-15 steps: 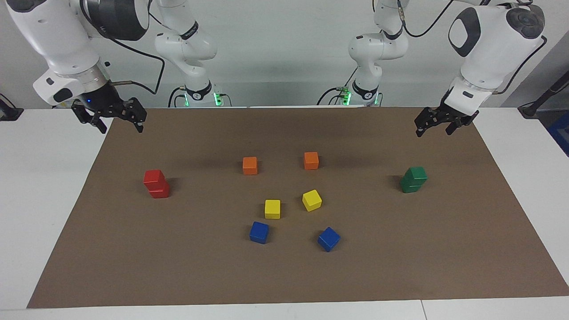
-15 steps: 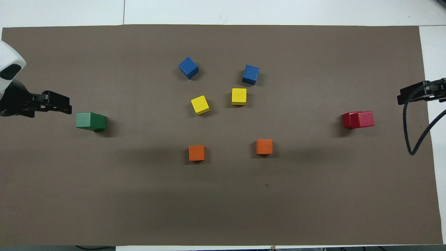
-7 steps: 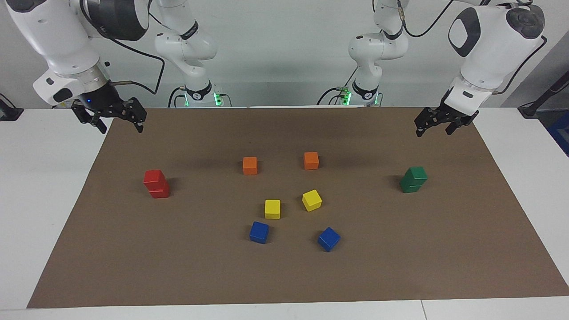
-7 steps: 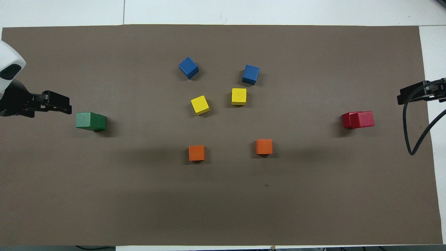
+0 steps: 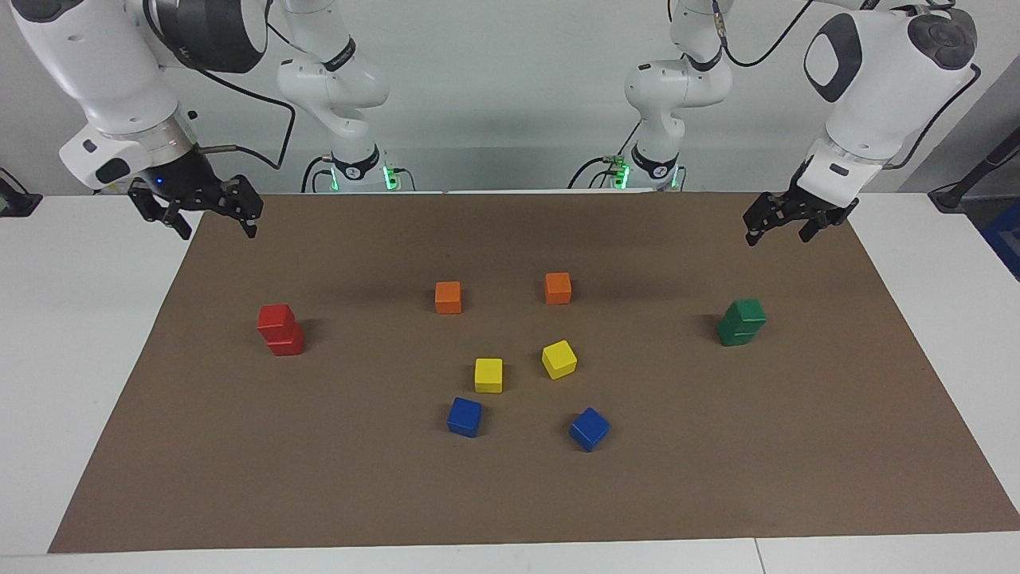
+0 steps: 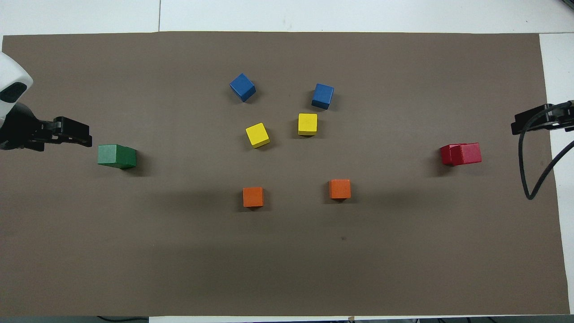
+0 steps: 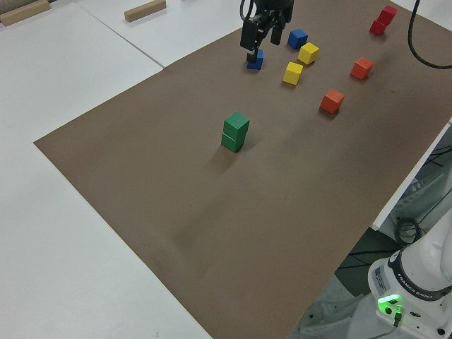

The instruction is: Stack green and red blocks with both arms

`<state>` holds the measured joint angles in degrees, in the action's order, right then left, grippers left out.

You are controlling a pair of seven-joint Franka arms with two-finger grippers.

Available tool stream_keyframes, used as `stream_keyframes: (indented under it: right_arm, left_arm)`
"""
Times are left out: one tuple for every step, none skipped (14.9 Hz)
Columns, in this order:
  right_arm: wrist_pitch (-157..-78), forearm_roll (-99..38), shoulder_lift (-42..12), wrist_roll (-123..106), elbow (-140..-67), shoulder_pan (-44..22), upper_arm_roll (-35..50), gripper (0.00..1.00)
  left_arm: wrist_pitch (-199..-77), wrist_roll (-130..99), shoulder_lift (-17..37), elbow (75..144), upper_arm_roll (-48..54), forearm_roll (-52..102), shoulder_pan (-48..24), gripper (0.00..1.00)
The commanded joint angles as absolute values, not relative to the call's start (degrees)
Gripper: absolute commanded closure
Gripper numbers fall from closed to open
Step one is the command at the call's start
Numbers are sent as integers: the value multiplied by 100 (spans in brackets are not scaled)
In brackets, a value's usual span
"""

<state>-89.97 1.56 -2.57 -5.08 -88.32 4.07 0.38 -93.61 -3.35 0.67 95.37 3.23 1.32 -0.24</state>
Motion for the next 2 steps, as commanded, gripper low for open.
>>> stream_keyframes:
  right_arm:
    - [-9000, 202, -255, -413, -8807, 466, 88, 0]
    - [-8991, 202, -255, -413, -8807, 466, 97, 0]
  left_arm:
    - [-9360, -378, 62, 9527, 281, 158, -44, 0]
    - [-9352, -378, 62, 9527, 273, 150, -44, 0]
